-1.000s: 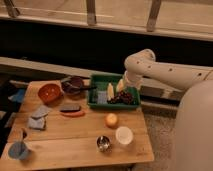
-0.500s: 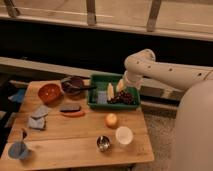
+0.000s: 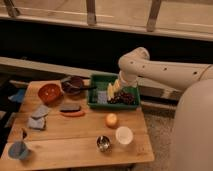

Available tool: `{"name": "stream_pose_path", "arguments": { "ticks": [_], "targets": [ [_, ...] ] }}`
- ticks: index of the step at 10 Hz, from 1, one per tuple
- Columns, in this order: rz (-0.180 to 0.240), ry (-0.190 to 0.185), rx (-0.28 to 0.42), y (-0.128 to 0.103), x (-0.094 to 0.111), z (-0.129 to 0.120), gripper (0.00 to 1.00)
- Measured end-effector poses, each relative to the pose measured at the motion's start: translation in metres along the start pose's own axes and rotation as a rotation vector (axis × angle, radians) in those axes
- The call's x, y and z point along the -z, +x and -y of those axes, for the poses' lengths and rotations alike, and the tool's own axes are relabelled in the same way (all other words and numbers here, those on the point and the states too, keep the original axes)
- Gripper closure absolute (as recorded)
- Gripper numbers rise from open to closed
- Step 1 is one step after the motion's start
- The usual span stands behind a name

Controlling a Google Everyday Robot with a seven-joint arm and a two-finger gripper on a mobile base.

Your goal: Place pepper in metal cup

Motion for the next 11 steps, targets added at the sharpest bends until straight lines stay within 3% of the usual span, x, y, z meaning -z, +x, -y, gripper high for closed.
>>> {"name": "stream_pose_path", "arguments": {
  "ticks": [3,4,6,7,11],
  "targets": [
    [-0.004,-0.022,0.295,-0.01,0.001,-0.092,0.26],
    [-0.007,-0.034,0.359,-0.006,0.002,-0.112,0.26],
    [-0.005,-0.1,0.533,0.015,0.01,-0.163,0.26],
    [-0.003,-0.114,0.564,0.021,0.013,-0.174,0.26],
    [-0.003,-0.115,0.568,0.022,0.012,-0.173,0.26]
  ]
}}
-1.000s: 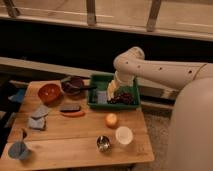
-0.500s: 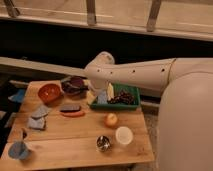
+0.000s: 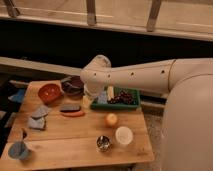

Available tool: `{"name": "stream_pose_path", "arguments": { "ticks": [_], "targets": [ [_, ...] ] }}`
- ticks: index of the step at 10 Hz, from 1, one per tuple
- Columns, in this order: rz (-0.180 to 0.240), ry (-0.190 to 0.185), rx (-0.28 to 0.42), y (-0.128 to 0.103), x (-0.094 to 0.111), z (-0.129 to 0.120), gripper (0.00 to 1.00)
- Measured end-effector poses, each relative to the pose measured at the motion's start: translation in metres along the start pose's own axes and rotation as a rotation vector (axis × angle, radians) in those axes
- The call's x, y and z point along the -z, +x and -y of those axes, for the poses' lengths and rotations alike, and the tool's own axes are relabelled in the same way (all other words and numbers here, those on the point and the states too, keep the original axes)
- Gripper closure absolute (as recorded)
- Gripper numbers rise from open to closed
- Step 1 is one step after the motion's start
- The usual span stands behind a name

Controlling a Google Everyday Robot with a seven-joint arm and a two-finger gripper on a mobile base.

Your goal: Place pepper in metal cup

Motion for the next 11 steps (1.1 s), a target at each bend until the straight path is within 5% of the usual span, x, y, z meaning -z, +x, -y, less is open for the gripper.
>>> {"name": "stream_pose_path", "arguments": {
  "ticks": [3,7,11],
  "targets": [
    [-0.001,-0.042,0.077,-0.017,-0.013,-0.018,0.26],
    [0.012,-0.147,0.234,-0.062,-0.04,-0.076,0.26],
    [0.018,-0.218,0.302,-0.068,-0.053,-0.105,0.26]
  ]
}}
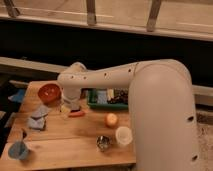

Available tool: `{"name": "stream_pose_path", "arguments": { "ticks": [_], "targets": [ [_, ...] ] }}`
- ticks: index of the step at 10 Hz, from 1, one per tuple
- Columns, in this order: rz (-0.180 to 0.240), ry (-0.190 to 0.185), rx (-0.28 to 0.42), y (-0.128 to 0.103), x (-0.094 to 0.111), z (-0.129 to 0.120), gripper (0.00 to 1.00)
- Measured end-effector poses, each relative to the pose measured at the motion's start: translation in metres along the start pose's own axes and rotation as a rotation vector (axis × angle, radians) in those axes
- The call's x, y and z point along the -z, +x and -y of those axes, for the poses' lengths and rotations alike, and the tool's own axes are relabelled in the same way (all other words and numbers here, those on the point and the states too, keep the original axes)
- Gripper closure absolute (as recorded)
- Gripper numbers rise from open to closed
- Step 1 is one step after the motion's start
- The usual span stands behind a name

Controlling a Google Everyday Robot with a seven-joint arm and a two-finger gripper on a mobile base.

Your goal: Place pepper in metal cup

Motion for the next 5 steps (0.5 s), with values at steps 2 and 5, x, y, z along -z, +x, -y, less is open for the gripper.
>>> {"name": "stream_pose_path", "arguments": {
  "ticks": [2,5],
  "targets": [
    [0.0,0.001,-0.004,0.002,0.0004,0.0017,0.26],
    [-0.006,-0.003,0.004,-0.0001,-0.0035,0.0021,0.26]
  ]
}}
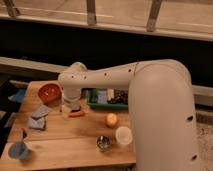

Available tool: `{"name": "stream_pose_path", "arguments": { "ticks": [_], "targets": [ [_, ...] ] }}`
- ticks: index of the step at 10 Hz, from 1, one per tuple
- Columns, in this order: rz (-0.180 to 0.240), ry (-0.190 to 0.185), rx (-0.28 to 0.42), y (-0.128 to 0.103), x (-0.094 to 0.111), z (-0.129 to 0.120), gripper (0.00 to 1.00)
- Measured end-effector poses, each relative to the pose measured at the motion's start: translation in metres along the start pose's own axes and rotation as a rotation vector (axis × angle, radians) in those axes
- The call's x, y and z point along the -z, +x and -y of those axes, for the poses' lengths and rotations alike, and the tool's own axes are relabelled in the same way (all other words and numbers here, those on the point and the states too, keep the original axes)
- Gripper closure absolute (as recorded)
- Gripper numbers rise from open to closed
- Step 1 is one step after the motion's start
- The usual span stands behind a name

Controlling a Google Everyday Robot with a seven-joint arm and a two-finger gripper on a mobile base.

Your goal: Place pepper in metal cup

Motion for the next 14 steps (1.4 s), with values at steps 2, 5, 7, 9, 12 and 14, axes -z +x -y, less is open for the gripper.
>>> {"name": "stream_pose_path", "arguments": {
  "ticks": [2,5,7,9,12,14],
  "targets": [
    [-0.01,-0.026,0.009,0.0,-0.011,0.0,0.26],
    [-0.017,-0.061,0.006,0.006,-0.03,0.001,0.26],
    [-0.018,-0.083,-0.006,0.012,-0.044,0.003,0.26],
    [-0.022,-0.098,-0.02,0.017,-0.058,0.005,0.26],
    [-0.036,-0.111,-0.04,0.024,-0.072,0.011,0.26],
    [-0.047,-0.111,-0.046,0.028,-0.075,0.018,0.26]
  ]
}}
